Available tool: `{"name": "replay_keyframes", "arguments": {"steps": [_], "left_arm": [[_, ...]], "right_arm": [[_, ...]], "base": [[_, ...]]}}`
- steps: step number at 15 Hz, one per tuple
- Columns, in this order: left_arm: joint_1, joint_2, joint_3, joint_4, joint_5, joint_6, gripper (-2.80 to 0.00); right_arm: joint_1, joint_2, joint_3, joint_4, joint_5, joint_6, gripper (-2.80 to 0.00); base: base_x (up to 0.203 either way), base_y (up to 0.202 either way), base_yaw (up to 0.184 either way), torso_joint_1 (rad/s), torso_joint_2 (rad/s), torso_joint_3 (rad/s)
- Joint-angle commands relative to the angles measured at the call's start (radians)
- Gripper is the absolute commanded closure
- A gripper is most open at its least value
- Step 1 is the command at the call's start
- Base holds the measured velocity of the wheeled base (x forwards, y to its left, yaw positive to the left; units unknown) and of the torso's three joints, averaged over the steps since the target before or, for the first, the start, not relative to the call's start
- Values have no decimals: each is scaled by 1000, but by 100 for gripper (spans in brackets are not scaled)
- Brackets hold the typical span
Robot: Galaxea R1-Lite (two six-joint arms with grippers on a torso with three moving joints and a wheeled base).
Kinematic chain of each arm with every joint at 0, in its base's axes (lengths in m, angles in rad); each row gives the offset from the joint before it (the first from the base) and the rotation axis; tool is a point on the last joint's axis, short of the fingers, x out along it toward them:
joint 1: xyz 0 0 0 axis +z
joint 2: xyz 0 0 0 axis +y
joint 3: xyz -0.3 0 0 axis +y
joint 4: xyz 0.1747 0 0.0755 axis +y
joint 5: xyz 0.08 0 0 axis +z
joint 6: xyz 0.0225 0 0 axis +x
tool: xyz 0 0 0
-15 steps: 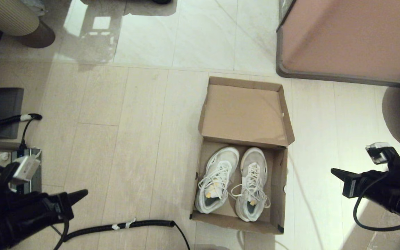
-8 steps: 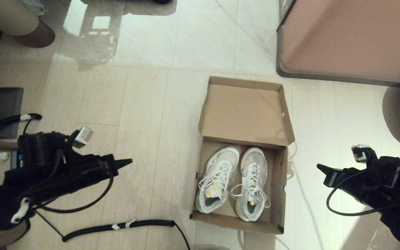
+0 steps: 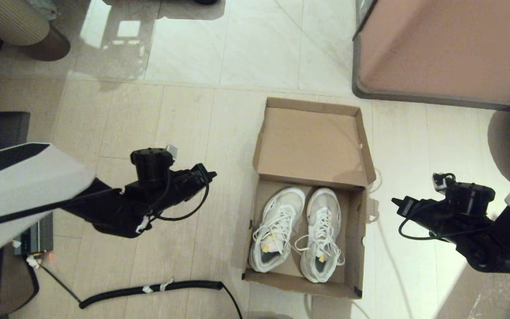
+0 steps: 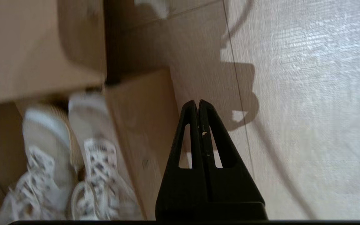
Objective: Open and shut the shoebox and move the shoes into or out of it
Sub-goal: Close the shoe box
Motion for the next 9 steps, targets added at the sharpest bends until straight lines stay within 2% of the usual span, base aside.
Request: {"name": "replay_keyframes", "arguments": {"steps": [1,8,9], "left_arm": [[-12,111,-96,-10,7,-7,0],[-17,285,-398,37,-31,-32,0],[-21,299,-436,47,-33,-55,0]], "right_arm": [[-1,24,-158,117,-1,56,0],[5,183,-566,372,-2,114,0],[8,211,-626,402,-2,121,0]], "base": [[0,0,0,0,0,0],[0,0,0,0,0,0],[0,0,0,0,0,0]]}}
